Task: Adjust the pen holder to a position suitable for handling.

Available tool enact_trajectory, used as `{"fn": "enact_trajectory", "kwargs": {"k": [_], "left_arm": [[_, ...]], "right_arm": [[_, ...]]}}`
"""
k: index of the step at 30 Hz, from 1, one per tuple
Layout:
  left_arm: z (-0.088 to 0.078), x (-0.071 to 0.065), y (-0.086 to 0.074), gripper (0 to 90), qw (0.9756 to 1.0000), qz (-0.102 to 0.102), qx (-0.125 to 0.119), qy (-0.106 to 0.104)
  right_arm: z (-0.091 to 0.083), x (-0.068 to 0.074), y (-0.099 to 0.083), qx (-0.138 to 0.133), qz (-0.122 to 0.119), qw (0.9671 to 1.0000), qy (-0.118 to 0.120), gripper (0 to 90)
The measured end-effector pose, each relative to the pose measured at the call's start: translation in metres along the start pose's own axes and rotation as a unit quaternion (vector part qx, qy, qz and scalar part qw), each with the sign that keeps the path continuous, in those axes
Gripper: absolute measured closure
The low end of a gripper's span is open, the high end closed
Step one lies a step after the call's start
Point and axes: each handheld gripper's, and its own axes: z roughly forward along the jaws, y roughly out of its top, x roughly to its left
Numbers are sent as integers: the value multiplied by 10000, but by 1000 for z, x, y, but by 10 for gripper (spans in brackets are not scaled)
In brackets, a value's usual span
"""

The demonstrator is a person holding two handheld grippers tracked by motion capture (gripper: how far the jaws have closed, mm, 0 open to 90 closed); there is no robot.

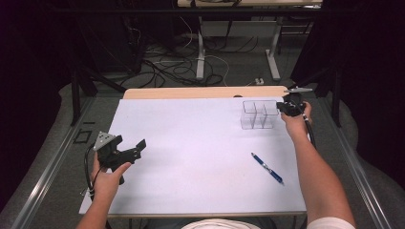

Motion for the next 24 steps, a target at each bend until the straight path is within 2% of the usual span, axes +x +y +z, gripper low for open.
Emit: {"fn": "enact_trajectory", "kwargs": {"k": [10,12,16,24], "left_arm": [[-1,0,0,5,10000,-6,16,14],[-1,0,0,5,10000,-12,21,8],[-1,0,0,6,10000,-13,6,20],[-1,1,0,8,10000,-82,-26,44]], "right_arm": [[0,0,-2,73,60,10000,-10,900],[0,1,-2,55,131,9999,-6,900],[0,1,-3,59,109,9999,-9,900],[-2,6,-3,103,233,9997,-11,900]]}}
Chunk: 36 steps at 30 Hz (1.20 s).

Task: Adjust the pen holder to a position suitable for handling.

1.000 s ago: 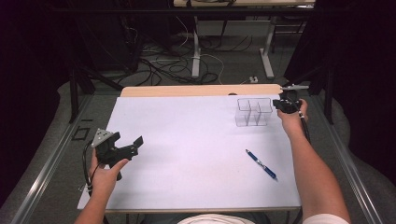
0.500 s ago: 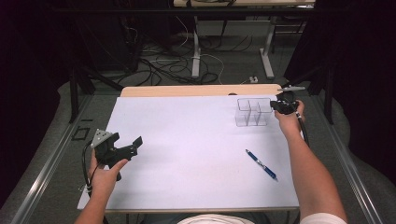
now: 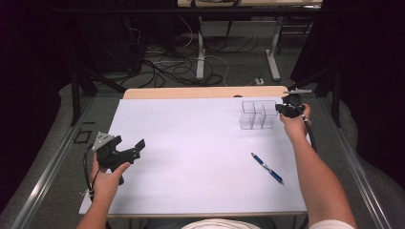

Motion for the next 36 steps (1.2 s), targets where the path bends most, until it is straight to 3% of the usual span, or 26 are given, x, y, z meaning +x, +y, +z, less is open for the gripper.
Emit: {"fn": "enact_trajectory", "kwargs": {"k": [8,15,22,36], "left_arm": [[-1,0,1,9,10000,23,-3,6],[-1,0,1,9,10000,23,-27,9],[0,0,1,9,10000,43,-12,1],[-1,0,1,9,10000,37,-23,6]], "right_arm": [[-2,11,-1,74,5,9999,135,900],[-2,31,0,140,-33,9994,325,900],[-1,43,-1,118,48,9990,430,900],[-1,72,-3,143,-41,9976,680,900]]}}
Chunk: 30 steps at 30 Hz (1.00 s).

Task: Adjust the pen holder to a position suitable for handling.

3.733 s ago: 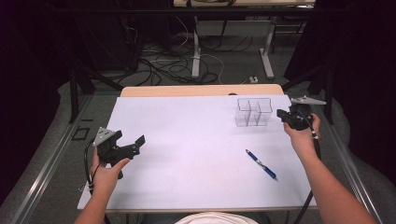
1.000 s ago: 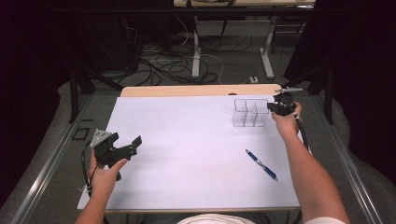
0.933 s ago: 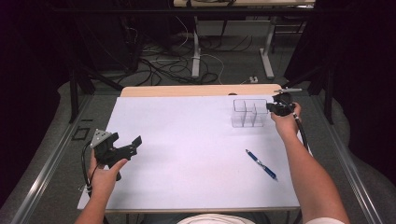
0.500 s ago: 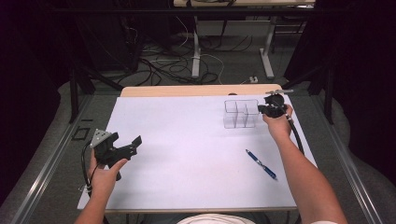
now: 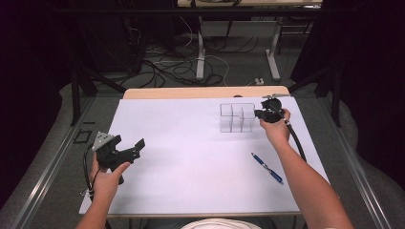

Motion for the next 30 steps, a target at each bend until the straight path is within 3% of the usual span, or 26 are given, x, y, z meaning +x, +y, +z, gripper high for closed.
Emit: {"fn": "enact_trajectory", "kwargs": {"k": [6,14,18,22,30], "left_arm": [[0,0,0,9,10000,18,4,-13],[0,0,1,9,10000,16,-12,-23],[1,0,0,9,10000,11,-23,-17],[1,0,0,9,10000,1,-19,-26],[0,1,1,9,10000,-9,-15,-23]], "right_arm": [[2,19,-3,-42,18,10000,24,900],[10,47,-3,-38,-54,9997,247,900],[15,55,-2,-73,-164,9994,279,900],[21,63,1,-123,-103,9994,322,900],[28,79,6,-139,-204,9988,434,900]]}}
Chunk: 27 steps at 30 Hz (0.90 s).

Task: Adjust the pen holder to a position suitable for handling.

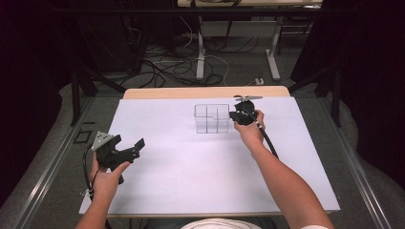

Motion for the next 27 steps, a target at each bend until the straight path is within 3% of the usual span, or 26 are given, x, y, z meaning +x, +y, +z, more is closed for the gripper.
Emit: {"fn": "enact_trajectory", "kwargs": {"k": [7,18,27], "left_arm": [[1,0,0,9,10000,6,-6,-10],[1,0,0,10,10000,-1,8,-18],[3,1,0,11,10000,-34,55,-21]], "right_arm": [[5,7,2,-36,-35,10000,63,900],[3,7,2,-77,16,9998,201,900],[-11,8,7,-238,-103,9992,313,757]]}}
